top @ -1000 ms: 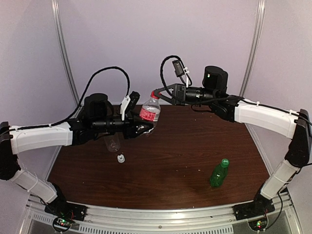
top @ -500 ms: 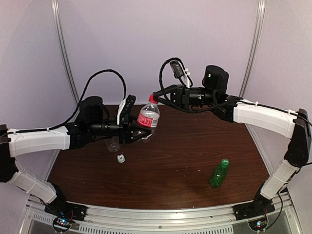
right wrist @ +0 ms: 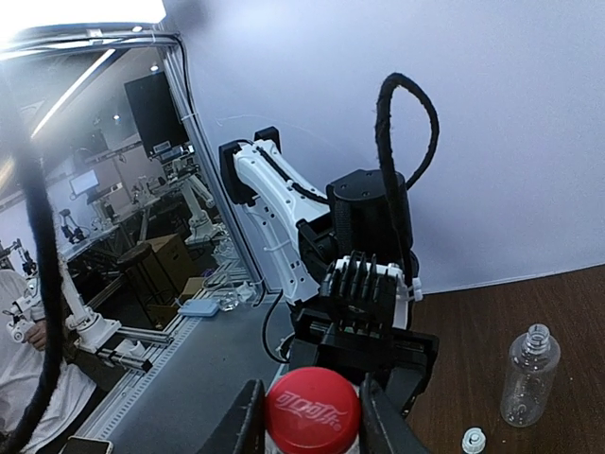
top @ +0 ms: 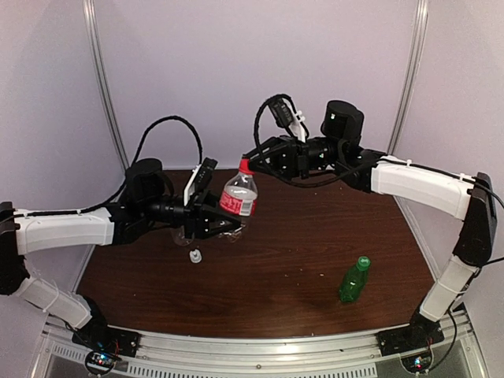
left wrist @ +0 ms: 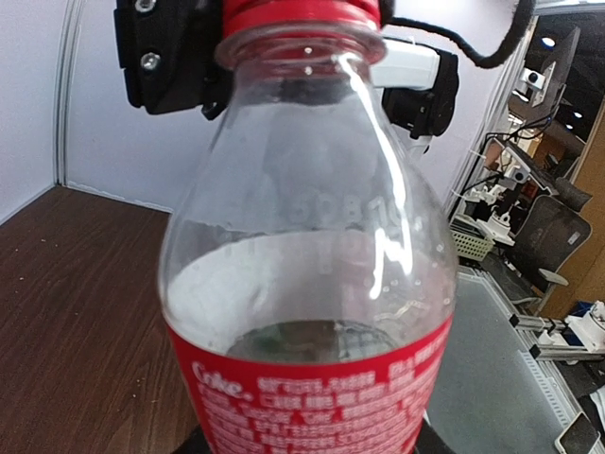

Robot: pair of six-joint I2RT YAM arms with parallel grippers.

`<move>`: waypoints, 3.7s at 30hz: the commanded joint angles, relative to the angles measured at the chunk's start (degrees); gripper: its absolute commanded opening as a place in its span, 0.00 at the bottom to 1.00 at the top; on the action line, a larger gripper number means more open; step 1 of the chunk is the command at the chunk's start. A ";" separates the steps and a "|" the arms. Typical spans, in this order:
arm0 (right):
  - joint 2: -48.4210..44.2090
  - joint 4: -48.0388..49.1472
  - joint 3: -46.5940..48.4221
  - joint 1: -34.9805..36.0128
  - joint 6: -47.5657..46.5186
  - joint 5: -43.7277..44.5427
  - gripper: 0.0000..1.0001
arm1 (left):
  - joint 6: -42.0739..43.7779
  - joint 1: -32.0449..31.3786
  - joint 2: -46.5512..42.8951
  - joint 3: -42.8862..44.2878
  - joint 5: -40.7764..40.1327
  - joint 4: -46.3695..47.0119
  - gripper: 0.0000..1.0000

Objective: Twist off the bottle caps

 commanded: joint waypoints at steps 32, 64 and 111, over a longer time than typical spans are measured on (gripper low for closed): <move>-4.83 -17.51 2.85 5.81 -1.38 37.59 0.38 | 5.19 -0.39 -1.56 3.79 -18.78 -6.29 0.20; -1.06 -12.45 3.90 1.92 -12.30 5.68 0.43 | 4.95 -0.40 -5.78 -0.50 -2.98 0.33 0.19; -7.77 -15.92 -0.29 7.84 -8.96 32.71 0.10 | 9.22 -0.40 -4.85 2.46 -15.76 -8.91 0.18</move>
